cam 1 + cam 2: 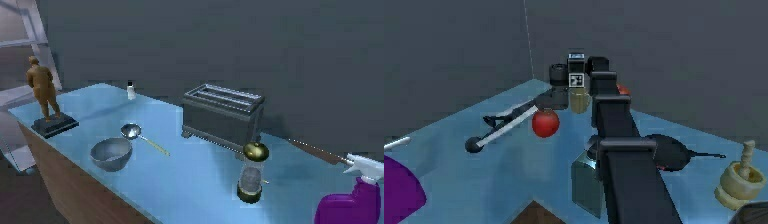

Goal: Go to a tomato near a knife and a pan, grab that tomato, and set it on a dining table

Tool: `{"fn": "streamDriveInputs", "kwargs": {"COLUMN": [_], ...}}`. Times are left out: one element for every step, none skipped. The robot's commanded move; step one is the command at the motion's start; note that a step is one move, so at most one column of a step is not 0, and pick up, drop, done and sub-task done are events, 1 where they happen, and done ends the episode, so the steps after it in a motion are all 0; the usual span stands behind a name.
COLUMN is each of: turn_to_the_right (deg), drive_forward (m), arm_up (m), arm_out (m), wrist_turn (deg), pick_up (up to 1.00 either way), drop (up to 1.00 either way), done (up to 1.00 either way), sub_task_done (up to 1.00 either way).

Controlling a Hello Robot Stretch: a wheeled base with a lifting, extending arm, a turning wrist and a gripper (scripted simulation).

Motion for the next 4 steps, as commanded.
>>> {"fn": "streamDriveInputs", "kwargs": {"turn_to_the_right": [0.0,0.0,0.0,0.0], "drive_forward": [0.0,0.0,0.0,0.0], "arm_up": [0.0,0.0,-0.1,0.0], "arm_out": [0.0,0.0,0.0,0.0], "wrist_turn": [45.0,21.0,0.0,0.0], "pick_up": [0.0,0.0,0.0,1.0], "drop": [0.0,0.0,0.0,0.0], "done": [0.0,0.0,0.0,0.0], "sub_task_done": [0.0,0.0,0.0,0.0]}}
